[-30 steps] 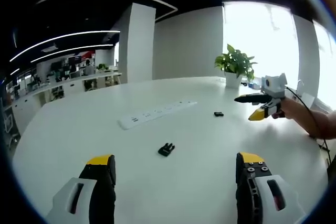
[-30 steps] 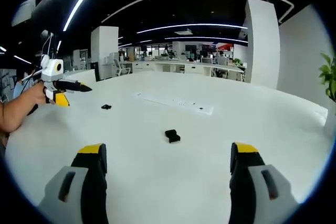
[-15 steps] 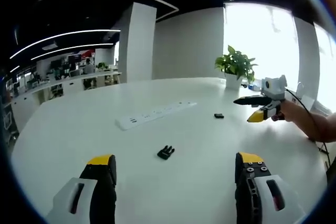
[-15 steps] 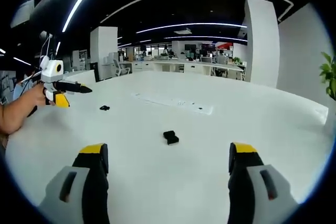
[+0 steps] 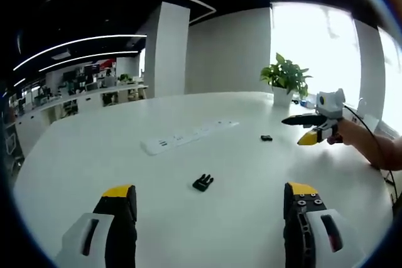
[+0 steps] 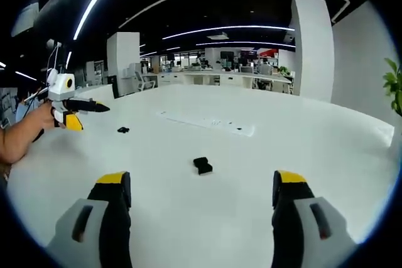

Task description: Snap the two parts of the plastic buckle together until the buckle closes and remains connected.

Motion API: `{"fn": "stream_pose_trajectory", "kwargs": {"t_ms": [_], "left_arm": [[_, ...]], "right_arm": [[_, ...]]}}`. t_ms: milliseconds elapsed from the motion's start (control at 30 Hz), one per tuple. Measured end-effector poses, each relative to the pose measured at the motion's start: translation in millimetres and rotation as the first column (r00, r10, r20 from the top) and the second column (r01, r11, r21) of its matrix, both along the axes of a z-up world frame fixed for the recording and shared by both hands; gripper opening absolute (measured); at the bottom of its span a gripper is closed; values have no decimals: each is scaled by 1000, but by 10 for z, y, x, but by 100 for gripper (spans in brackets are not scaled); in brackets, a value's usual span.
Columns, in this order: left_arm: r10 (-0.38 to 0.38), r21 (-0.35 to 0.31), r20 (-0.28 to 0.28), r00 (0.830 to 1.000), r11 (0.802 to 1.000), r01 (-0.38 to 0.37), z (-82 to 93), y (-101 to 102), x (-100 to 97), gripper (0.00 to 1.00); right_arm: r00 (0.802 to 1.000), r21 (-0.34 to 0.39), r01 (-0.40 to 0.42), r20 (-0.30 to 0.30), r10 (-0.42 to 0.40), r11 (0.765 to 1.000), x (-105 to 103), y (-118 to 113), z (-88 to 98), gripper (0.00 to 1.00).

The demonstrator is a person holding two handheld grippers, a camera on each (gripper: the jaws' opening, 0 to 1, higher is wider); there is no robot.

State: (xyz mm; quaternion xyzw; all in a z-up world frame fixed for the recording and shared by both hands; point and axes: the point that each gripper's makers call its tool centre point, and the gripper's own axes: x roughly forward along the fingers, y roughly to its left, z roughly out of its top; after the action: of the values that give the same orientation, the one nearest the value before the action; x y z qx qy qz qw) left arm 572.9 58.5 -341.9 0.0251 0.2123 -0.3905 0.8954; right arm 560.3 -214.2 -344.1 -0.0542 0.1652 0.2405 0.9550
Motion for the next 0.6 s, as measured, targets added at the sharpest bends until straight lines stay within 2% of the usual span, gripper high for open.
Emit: {"fn": "stream_pose_trajectory", "kwargs": {"t_ms": [200,600], "left_arm": [[9,16,12,1000,1000,-9,-8,23,38,99],[5,-13,-1,1000,1000,-5,-7,-11,97,99]], "right_arm": [[1000,-5,-3,-10,2,1000,15,-4,-42,93],[1000,-10,-2,-18,2,1000,63,-29,-61,91]]}}
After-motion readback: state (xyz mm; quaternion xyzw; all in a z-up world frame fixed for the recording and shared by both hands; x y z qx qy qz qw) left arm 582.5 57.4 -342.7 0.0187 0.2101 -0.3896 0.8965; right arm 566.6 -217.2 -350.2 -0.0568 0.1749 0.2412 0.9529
